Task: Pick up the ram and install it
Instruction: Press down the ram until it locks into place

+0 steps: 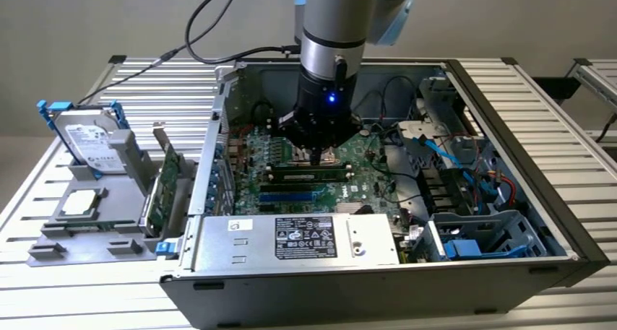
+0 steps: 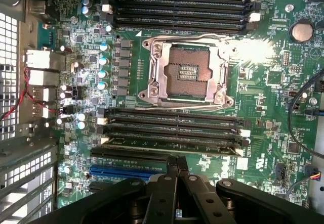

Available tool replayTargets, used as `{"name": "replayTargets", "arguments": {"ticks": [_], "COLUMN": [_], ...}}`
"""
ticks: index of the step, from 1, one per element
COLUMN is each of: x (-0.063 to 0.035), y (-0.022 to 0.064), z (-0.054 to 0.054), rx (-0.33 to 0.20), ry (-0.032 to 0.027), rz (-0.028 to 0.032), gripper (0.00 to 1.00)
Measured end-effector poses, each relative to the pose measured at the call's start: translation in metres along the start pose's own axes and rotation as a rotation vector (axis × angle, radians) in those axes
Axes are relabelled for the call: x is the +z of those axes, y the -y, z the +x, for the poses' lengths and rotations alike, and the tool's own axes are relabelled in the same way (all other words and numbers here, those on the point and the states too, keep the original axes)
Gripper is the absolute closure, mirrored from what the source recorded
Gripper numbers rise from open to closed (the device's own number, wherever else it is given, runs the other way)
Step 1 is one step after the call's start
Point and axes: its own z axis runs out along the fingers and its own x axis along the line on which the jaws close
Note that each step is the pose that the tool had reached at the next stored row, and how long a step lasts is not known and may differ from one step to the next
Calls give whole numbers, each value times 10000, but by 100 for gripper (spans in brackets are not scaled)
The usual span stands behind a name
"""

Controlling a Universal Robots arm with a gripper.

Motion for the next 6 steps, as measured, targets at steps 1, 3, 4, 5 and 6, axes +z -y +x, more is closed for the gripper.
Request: {"name": "replayTargets", "arguments": {"ticks": [1, 3, 4, 5, 6], "x": [0, 0, 0, 0, 0], "y": [0, 0, 0, 0, 0], "z": [0, 0, -1, 0, 0], "rx": [0, -3, -4, -4, -5], "ry": [1, 2, 4, 4, 5], "rz": [-13, -39, -53, -66, -80], "gripper": [89, 89, 89, 89, 89]}}
